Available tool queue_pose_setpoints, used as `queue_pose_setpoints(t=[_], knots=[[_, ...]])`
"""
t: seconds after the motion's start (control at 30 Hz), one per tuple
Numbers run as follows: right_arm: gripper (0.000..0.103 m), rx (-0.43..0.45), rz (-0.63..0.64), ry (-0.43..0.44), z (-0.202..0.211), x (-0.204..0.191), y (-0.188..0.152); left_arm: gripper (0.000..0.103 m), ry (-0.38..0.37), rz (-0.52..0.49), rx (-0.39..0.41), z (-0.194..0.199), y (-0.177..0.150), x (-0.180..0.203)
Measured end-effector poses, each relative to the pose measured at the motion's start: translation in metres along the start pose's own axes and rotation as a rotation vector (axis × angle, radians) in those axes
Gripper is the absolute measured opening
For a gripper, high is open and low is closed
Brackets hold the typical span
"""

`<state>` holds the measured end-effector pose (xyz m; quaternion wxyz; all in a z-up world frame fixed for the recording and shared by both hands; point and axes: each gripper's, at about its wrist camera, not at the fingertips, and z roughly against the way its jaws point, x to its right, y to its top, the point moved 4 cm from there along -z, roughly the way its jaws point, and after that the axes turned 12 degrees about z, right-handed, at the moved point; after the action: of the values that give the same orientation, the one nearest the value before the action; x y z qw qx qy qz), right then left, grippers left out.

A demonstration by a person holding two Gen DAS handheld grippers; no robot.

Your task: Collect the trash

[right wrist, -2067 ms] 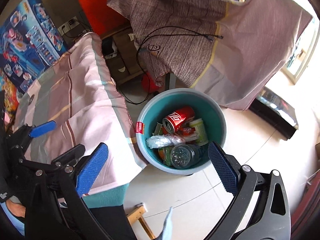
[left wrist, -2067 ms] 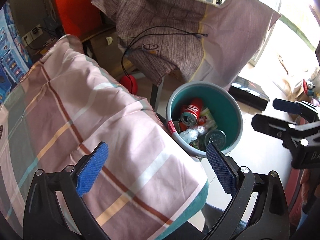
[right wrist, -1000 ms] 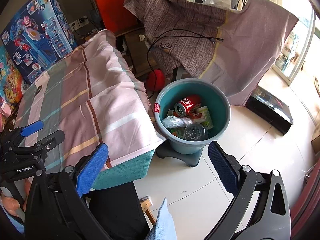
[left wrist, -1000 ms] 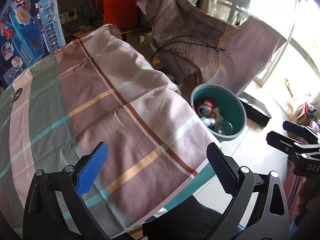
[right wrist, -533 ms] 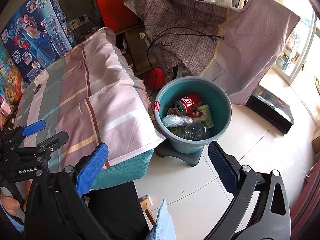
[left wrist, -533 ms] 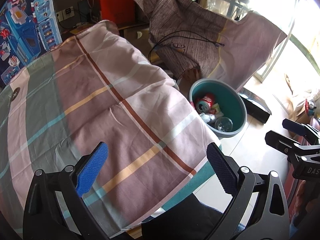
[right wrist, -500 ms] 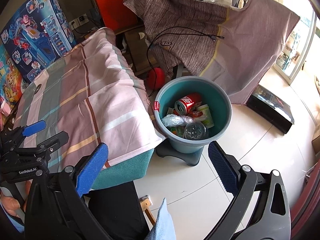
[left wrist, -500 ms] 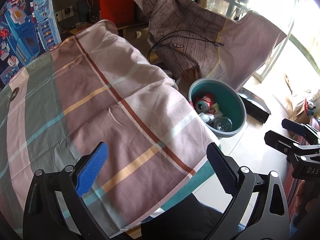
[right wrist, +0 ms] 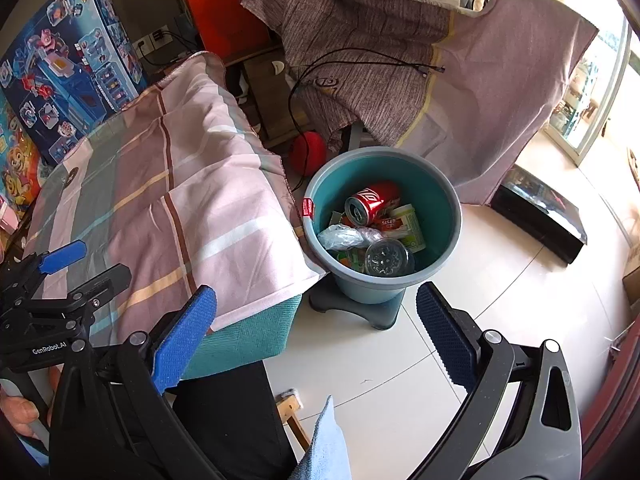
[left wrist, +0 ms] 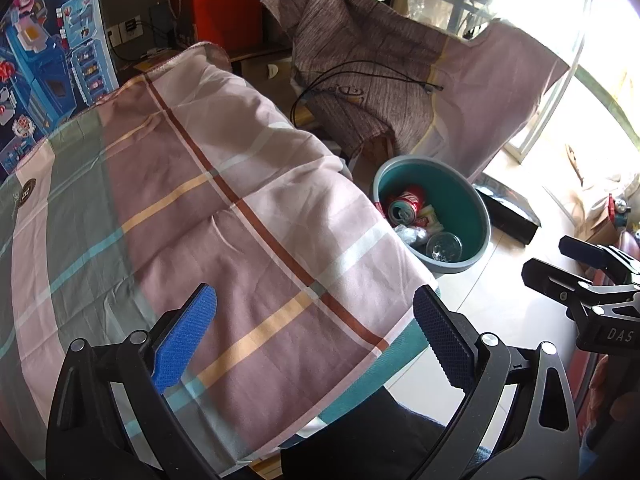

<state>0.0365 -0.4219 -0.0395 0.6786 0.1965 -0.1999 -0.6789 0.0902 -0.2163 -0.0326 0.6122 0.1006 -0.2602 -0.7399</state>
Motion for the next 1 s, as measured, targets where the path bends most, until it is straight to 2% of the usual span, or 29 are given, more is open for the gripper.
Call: queue_pose_setpoints(t=[1.0], knots=[[0.096,-0.019,0.008,-0.019,-0.0085,-0.0002,-0.0052,0.099,0.016,0.014,-0.019,-0.0102,-0.0057,-0.0027]])
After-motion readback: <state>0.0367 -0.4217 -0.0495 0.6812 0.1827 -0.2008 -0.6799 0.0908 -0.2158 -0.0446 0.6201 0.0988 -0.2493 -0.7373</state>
